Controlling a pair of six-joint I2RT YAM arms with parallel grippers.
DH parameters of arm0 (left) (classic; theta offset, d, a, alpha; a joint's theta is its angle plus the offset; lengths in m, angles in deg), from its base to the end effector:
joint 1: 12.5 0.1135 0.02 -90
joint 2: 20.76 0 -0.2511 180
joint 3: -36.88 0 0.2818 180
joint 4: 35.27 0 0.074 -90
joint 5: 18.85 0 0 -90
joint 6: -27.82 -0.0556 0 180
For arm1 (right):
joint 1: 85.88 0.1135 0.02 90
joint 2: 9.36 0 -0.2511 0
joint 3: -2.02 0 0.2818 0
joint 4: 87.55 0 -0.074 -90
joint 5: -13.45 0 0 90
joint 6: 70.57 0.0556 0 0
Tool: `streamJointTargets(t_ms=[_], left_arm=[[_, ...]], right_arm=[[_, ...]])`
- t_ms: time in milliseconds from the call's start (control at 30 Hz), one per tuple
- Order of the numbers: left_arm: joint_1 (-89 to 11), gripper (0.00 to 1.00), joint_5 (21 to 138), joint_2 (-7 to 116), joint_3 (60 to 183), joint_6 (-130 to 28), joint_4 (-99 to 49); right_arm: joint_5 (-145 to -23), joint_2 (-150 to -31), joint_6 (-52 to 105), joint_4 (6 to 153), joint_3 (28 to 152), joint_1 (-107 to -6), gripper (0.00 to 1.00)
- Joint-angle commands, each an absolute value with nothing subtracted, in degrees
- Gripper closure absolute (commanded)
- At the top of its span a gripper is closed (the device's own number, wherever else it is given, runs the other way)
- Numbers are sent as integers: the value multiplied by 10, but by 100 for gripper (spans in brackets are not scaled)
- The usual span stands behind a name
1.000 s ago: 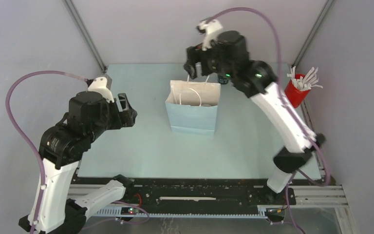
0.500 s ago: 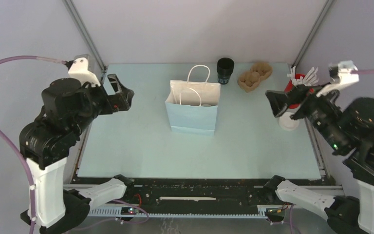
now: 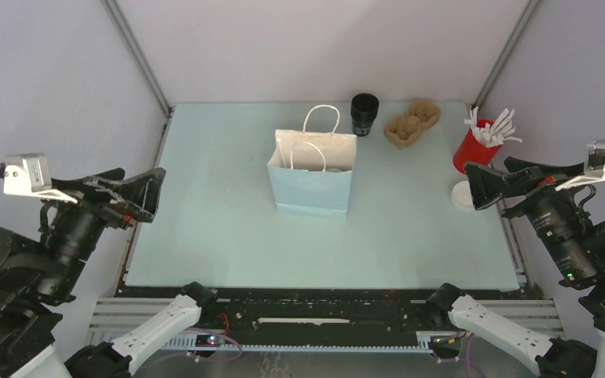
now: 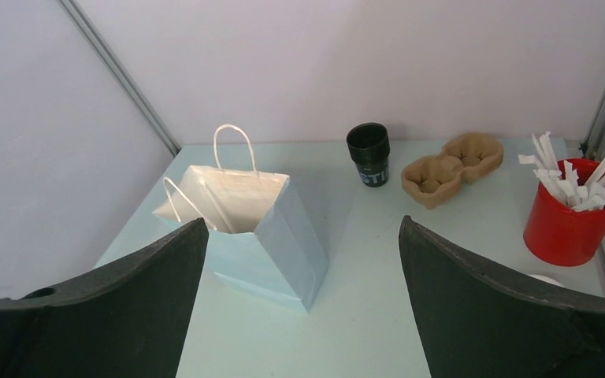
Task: Pack the takeout coffee
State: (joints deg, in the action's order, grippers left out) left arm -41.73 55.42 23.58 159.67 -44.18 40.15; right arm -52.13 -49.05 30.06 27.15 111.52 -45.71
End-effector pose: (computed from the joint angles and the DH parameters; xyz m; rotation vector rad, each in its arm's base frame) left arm 0.0285 0.0013 0.5718 -0.0716 1.5351 -0.4498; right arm 0.0517 0.0136 0.5481 -0.0420 1.5113 0.3954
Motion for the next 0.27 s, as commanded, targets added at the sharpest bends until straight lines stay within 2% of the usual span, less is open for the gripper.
streamJointTargets(t_ms=[0, 233], left_arm=[[-420, 0, 548, 203, 1543, -441, 337], [-420, 0, 530, 200, 1537, -447, 325]], right_arm=[[-516, -494, 313, 290, 1112, -455, 0], [-508, -497, 285, 262, 1143, -467, 0]])
